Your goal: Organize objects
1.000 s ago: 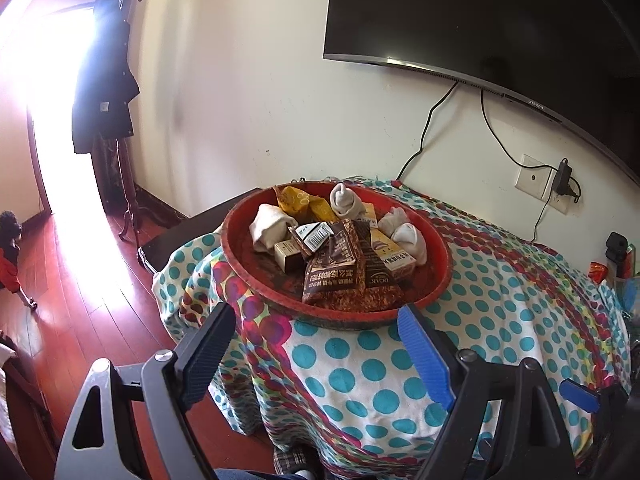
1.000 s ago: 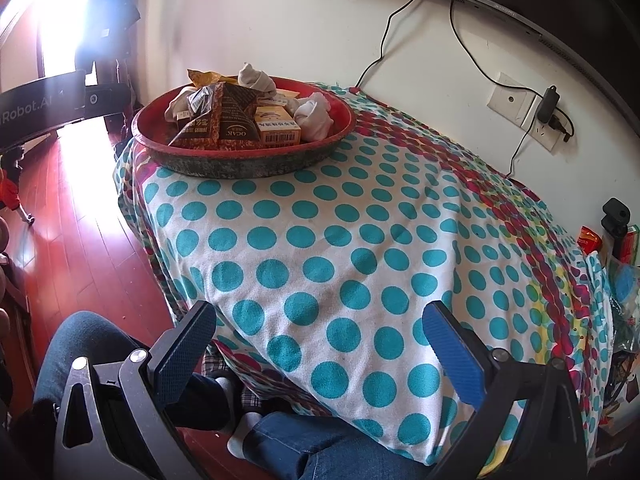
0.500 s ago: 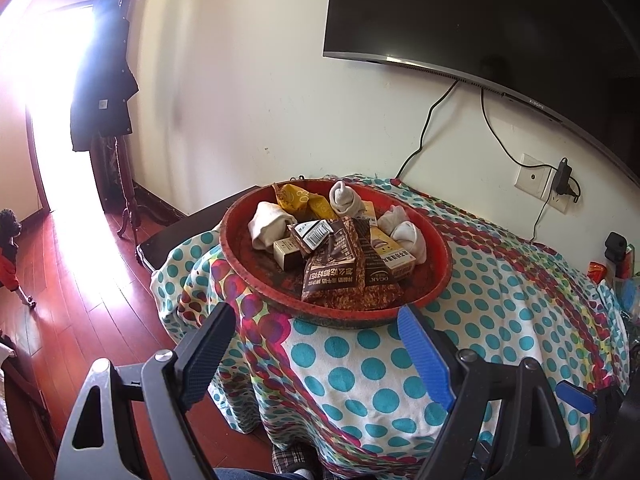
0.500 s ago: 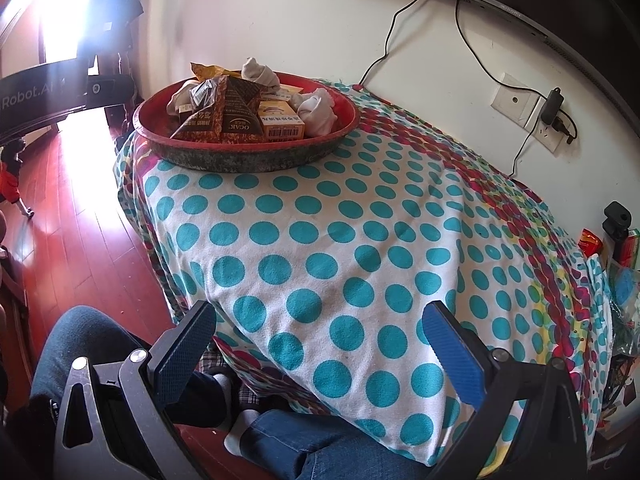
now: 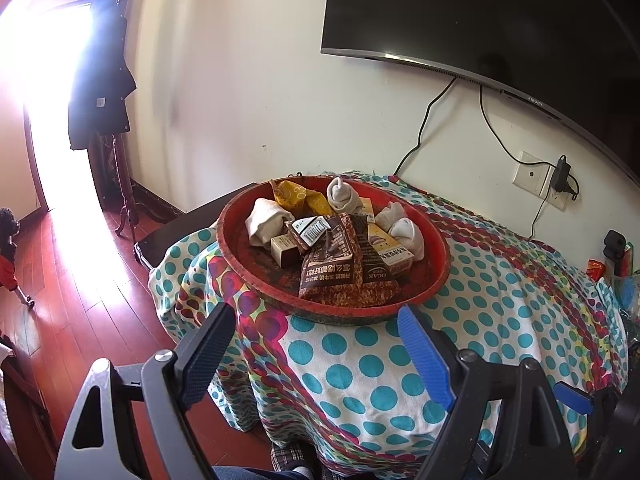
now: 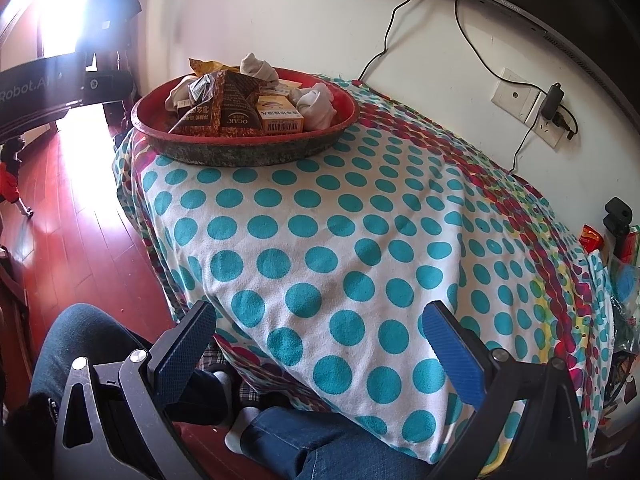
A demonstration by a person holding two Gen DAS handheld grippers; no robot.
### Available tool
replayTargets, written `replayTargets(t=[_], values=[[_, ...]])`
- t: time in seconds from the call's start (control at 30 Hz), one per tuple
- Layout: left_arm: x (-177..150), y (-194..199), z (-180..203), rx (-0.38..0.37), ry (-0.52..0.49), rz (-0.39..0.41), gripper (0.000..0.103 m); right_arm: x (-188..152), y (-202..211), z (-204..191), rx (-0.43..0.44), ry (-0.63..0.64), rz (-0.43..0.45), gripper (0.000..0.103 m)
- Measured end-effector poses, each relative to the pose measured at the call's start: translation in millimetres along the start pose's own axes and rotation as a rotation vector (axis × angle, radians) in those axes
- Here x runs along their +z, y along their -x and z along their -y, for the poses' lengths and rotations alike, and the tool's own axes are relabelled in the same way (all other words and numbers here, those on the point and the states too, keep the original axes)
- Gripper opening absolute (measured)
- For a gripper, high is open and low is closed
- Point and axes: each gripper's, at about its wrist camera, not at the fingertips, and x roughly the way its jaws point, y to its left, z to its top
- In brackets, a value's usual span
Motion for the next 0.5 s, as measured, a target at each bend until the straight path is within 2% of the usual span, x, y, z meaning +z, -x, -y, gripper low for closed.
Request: replayTargets(t=[0.5], values=[[-0.8,-1.7,-0.9,-0.008,0.008,-0.012,0.086,-2.6,-2.6,-2.6,0.003,-0.001,-0.009,0.103]])
